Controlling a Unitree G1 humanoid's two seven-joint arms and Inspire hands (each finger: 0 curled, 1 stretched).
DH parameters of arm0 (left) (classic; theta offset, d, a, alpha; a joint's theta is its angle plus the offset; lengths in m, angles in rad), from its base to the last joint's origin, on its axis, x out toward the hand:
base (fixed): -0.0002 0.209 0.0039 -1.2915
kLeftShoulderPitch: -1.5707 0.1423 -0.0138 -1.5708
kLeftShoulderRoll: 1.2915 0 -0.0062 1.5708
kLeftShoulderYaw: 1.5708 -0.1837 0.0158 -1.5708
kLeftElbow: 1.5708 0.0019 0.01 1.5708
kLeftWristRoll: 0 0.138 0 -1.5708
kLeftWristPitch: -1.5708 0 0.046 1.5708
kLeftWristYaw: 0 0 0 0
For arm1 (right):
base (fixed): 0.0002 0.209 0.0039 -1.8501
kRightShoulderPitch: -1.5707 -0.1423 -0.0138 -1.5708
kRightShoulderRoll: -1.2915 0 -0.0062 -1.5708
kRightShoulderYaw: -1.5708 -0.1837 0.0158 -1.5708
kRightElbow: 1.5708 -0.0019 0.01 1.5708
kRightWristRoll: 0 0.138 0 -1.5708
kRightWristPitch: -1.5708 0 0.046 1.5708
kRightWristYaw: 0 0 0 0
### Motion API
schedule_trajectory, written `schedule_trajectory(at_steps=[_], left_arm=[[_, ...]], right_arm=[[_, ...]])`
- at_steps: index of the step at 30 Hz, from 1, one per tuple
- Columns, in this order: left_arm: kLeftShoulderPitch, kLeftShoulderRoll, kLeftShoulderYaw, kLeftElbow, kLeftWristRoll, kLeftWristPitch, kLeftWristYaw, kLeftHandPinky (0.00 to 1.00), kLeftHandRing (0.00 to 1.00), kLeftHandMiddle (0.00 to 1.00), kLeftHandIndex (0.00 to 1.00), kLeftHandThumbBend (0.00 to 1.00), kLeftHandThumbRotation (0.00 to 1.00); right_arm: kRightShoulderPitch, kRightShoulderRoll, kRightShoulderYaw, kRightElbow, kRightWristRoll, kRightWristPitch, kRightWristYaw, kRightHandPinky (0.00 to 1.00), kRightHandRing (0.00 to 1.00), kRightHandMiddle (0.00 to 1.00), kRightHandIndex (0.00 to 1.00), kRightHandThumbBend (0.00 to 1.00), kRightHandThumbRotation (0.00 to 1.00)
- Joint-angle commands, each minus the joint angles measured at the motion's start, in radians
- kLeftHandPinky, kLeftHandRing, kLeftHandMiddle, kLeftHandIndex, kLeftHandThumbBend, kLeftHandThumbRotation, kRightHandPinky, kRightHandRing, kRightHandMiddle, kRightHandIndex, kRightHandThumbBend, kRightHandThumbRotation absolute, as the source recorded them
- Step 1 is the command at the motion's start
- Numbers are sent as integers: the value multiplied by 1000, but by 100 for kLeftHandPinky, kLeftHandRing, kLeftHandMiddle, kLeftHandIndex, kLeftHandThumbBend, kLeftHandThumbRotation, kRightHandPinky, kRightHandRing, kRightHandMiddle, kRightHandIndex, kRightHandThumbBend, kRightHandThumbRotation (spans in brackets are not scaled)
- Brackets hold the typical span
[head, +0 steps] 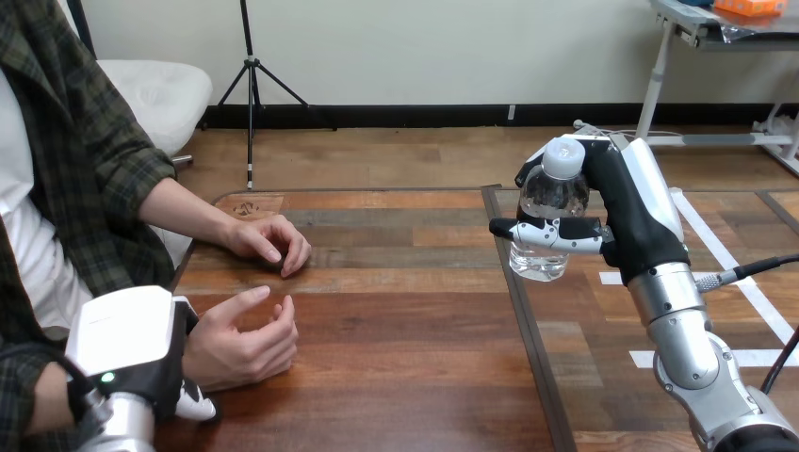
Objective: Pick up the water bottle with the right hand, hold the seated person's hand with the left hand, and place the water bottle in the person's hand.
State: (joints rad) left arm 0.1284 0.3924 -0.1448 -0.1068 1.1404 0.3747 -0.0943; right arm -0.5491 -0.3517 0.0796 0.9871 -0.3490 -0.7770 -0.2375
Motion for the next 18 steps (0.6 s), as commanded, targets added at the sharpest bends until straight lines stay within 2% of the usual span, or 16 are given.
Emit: schedule_trajectory(at_steps=[1,7,14,18], left_arm=[[-23,21,-45,68,48,60,-78,57,60,63,66,92,0],[-39,31,-74,77,101,124,-189,64,66,69,69,88,0],[-38,45,-94,82,133,142,-225,66,68,71,71,89,0],[-34,50,-99,90,136,142,-213,66,68,70,71,90,0]], right_arm=[[-45,-6,-17,-53,23,-34,-4,38,41,45,41,75,0],[-45,-6,-17,-54,22,-33,-5,38,41,45,41,75,0],[-42,-7,-19,-60,27,-31,1,37,41,45,41,75,0],[-42,-7,-20,-60,28,-33,6,37,41,45,41,75,0]])
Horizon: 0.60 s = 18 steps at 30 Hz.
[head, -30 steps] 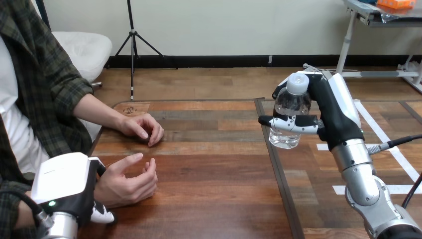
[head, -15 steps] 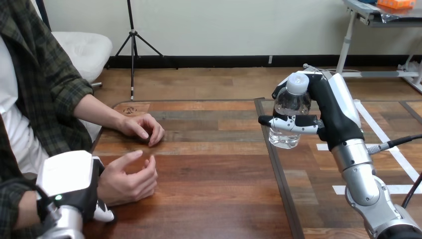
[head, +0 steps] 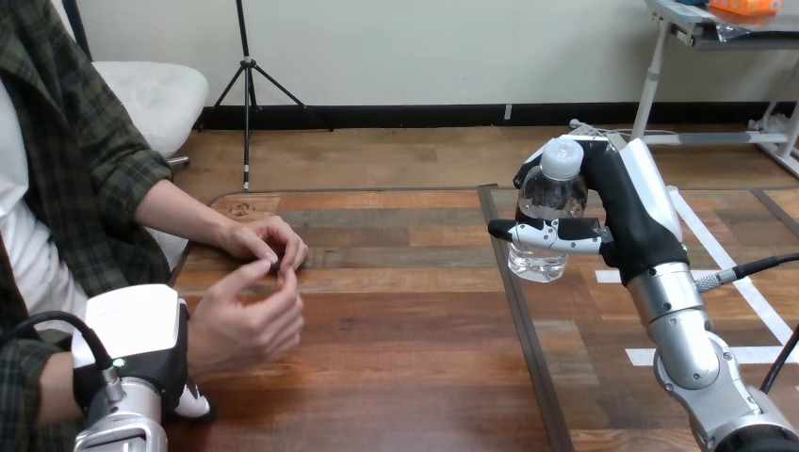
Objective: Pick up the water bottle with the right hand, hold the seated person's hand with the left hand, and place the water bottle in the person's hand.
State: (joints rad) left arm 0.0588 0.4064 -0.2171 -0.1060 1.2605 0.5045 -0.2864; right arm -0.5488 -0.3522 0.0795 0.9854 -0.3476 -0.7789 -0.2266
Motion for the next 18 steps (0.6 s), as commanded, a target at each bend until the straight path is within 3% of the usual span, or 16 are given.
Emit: schedule_trajectory(at_steps=[1,18], left_arm=[[38,36,-27,92,15,12,-13,65,68,70,71,90,0],[44,35,-34,119,2,21,26,65,68,71,71,88,0]], right_arm=[[-42,-7,-20,-58,28,-31,-4,37,41,45,41,75,0],[-42,-7,-21,-57,28,-32,1,38,41,45,41,75,0]])
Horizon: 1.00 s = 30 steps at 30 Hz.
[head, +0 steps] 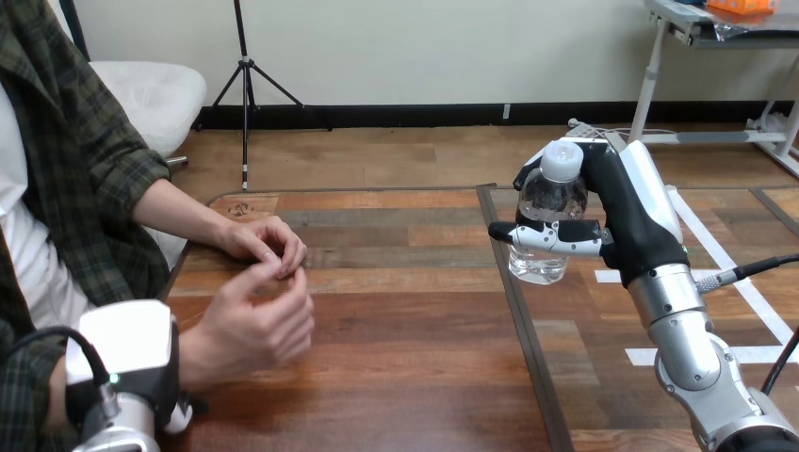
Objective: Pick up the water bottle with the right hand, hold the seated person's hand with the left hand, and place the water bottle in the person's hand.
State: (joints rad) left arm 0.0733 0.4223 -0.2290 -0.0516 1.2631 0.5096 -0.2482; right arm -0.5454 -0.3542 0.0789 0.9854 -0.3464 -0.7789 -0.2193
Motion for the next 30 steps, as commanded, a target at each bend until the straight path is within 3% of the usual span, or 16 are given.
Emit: schedule_trajectory(at_steps=[1,15,21,26,30], left_arm=[[29,20,-24,65,2,17,-14,65,68,71,71,88,0],[30,25,-31,78,-1,12,8,62,65,68,70,87,0],[39,10,-2,71,-72,-23,76,58,60,63,67,85,0],[49,9,19,79,-139,-80,182,54,55,58,61,84,0],[53,11,22,86,-165,-99,234,52,53,56,58,83,0]], right_arm=[[-46,-5,-20,-55,27,-33,-6,38,41,45,41,75,0],[-48,-3,-20,-54,26,-31,-8,38,41,45,41,76,0],[-47,-4,-21,-52,29,-35,-5,39,41,45,41,76,0],[-46,-5,-22,-54,30,-32,-4,39,41,45,42,75,0],[-46,-6,-22,-53,28,-31,-8,39,42,45,42,75,0]])
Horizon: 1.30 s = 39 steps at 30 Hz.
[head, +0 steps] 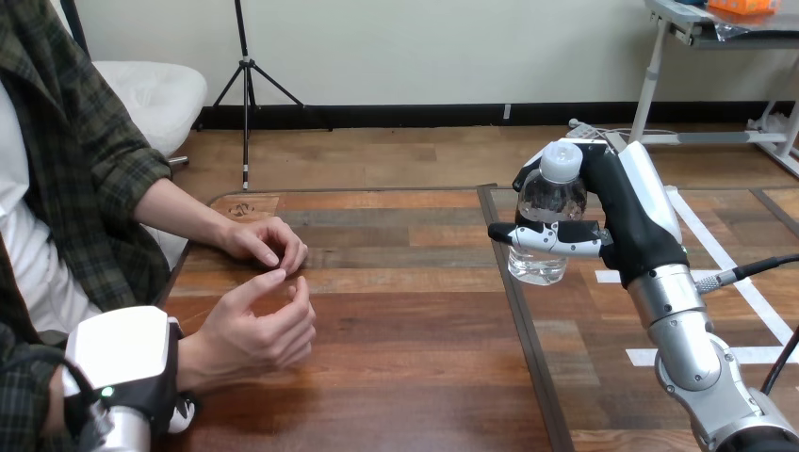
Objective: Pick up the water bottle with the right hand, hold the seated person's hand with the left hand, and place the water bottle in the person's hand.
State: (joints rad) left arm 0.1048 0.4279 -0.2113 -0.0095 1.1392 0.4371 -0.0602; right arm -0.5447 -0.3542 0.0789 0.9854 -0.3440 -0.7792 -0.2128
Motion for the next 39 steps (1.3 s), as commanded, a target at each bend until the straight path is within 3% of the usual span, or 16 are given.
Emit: schedule_trajectory(at_steps=[1,3,7,9,16,22,28,39], left_arm=[[24,4,7,44,-50,-37,67,51,53,56,58,83,0],[26,4,9,45,-64,-49,93,51,53,56,57,83,0],[34,-3,23,61,-111,-109,206,50,52,55,56,84,0],[35,-8,29,69,-133,-127,237,49,51,54,55,84,0],[42,-24,53,119,-230,-253,418,46,48,51,53,86,0],[38,-28,53,160,-278,-331,524,44,46,49,51,85,0],[32,-22,43,192,-302,-401,596,42,44,47,50,85,0],[29,-25,35,212,-326,-468,659,40,42,46,49,84,0]], right_arm=[[-47,-6,-22,-53,25,-31,-15,39,41,45,42,75,0],[-47,-5,-22,-53,26,-32,-14,39,41,45,42,75,0],[-47,-4,-23,-53,27,-28,-14,38,41,45,42,75,0],[-47,-3,-25,-53,31,-26,-11,38,41,45,42,75,0],[-49,-1,-25,-48,42,-27,-4,38,41,45,42,74,0],[-50,-1,-24,-43,46,-29,-1,38,42,46,42,74,0],[-52,-2,-23,-40,43,-28,-3,38,42,46,43,74,0],[-52,-2,-22,-39,41,-29,-7,39,42,46,43,74,0]])
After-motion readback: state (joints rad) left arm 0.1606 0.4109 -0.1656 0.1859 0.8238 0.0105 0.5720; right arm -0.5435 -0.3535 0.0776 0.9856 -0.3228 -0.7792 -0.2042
